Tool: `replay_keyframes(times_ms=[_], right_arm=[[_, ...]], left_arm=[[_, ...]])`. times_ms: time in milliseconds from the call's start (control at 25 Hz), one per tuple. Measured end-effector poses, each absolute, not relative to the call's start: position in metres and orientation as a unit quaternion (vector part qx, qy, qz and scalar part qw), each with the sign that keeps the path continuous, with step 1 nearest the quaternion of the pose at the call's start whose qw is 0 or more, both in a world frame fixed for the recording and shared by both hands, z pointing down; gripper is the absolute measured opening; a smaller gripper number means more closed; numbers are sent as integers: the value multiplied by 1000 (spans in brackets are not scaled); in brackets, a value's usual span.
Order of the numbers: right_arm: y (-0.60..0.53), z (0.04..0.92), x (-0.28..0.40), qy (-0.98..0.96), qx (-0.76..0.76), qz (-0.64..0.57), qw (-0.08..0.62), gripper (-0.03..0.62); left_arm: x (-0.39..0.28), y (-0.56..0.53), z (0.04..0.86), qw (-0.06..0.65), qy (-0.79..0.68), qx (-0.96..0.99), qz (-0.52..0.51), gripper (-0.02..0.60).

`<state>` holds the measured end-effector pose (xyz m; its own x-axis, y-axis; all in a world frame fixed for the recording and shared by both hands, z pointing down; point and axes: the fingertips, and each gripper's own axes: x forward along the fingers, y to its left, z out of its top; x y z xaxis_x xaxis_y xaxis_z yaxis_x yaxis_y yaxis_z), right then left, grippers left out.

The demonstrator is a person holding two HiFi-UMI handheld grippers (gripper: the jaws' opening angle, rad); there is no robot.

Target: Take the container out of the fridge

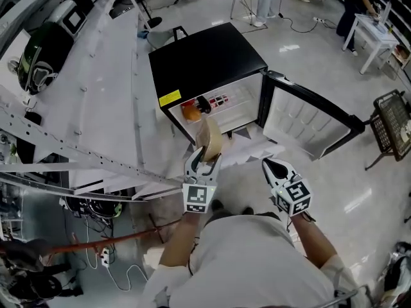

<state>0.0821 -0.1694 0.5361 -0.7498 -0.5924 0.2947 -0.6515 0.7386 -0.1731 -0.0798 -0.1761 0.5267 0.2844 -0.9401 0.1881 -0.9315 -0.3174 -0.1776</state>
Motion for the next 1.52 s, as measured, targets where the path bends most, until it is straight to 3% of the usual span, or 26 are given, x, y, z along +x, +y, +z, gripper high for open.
replay_keyframes(times_ms=[840,1520], right_arm=[[-177,510,3,-927,343,113,100,11],[-158,501,-10,-920,365,99,105,8]], left_arm=[[-189,-108,492,-49,602,-797,-13,225],[-222,-74,489,-68,592,-803,13,224]])
